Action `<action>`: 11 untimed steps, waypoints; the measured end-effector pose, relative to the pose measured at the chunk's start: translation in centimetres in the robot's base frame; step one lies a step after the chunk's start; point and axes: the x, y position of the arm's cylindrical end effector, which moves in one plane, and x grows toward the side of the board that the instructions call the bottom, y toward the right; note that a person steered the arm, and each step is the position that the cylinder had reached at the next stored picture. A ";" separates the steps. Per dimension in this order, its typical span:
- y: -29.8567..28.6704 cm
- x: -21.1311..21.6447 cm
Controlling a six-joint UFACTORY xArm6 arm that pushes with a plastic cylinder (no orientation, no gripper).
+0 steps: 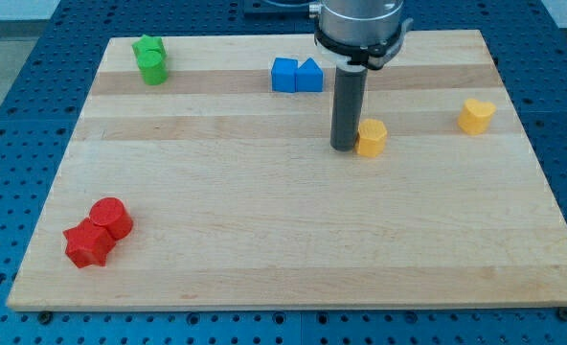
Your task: Slide the yellow hexagon closer to yellow heart
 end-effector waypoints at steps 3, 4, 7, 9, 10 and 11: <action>5.8 0.4; 9.0 0.9; 10.1 7.0; 12.2 4.2; 12.7 3.3; 13.0 3.0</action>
